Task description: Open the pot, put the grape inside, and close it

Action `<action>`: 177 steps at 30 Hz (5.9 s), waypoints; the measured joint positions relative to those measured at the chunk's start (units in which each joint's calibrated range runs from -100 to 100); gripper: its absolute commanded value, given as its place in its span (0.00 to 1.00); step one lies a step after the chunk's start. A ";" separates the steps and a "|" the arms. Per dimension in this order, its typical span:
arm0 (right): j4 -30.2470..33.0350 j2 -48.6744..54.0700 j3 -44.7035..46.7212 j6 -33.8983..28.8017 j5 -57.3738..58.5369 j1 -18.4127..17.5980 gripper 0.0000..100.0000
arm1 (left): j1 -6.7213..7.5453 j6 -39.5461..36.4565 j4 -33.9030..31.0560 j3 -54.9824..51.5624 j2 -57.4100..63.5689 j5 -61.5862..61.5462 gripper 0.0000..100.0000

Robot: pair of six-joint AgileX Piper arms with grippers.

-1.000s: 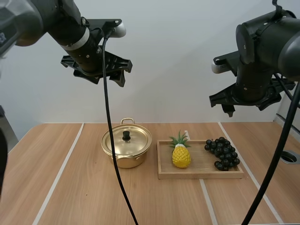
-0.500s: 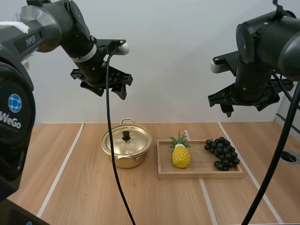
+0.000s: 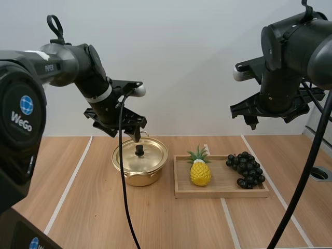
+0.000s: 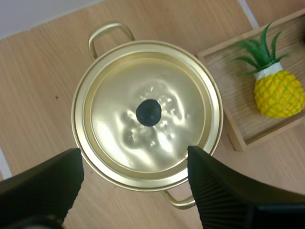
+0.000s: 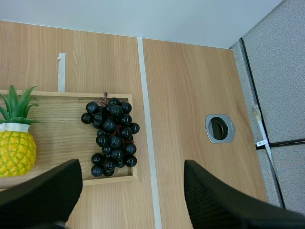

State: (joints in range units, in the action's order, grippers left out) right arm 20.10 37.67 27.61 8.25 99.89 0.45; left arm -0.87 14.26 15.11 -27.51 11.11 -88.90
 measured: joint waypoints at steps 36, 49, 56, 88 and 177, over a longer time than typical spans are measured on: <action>0.00 0.00 0.00 0.00 0.00 0.00 1.00 | 4.21 8.78 7.58 -11.01 -1.62 32.53 1.00; 0.00 0.00 0.00 0.00 0.00 0.00 1.00 | 4.21 7.26 5.65 -11.01 -6.11 33.09 1.00; 0.00 0.00 0.00 0.00 0.00 0.00 1.00 | 4.21 7.26 5.65 -11.01 -7.38 33.09 0.76; 0.11 0.00 0.00 0.00 0.00 0.00 1.00 | 4.21 -1.39 -1.60 3.90 11.02 35.58 0.00; -8.65 -31.49 7.94 -0.13 -27.63 7.46 1.00 | 4.21 -16.70 -17.06 62.60 36.67 30.62 0.00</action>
State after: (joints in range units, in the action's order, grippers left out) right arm 11.45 6.17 35.54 8.12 72.26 7.91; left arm 3.34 -2.44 -1.95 35.09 47.78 -58.28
